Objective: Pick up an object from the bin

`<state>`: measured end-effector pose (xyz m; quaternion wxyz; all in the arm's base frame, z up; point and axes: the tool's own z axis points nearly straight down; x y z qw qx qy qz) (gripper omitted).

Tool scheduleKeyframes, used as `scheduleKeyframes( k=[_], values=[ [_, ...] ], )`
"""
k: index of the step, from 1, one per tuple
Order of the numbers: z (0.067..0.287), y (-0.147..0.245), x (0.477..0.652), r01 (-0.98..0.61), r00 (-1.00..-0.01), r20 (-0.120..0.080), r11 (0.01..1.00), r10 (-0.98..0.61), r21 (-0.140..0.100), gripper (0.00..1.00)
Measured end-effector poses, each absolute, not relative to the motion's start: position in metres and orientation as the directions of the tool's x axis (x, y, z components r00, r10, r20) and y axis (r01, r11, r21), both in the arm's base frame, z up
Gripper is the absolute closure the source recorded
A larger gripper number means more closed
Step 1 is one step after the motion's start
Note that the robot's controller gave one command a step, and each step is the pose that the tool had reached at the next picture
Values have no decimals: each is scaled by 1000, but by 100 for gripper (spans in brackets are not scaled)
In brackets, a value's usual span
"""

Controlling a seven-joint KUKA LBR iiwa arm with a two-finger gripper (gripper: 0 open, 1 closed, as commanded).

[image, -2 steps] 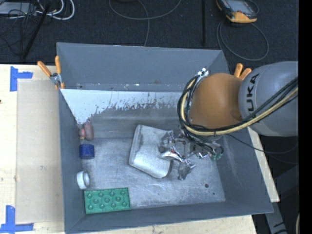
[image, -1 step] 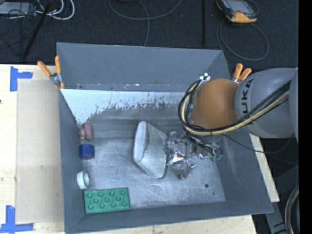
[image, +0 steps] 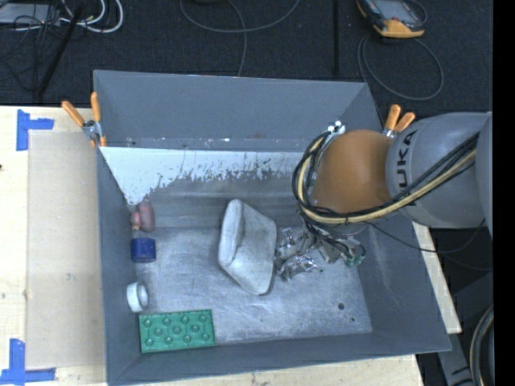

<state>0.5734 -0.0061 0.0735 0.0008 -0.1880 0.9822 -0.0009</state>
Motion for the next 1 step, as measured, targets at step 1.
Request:
scheduleKeyframes(
  k=[1],
  values=[
    [208,-11,568,-333,-943,-8,943,-333,-3,100]
  ],
)
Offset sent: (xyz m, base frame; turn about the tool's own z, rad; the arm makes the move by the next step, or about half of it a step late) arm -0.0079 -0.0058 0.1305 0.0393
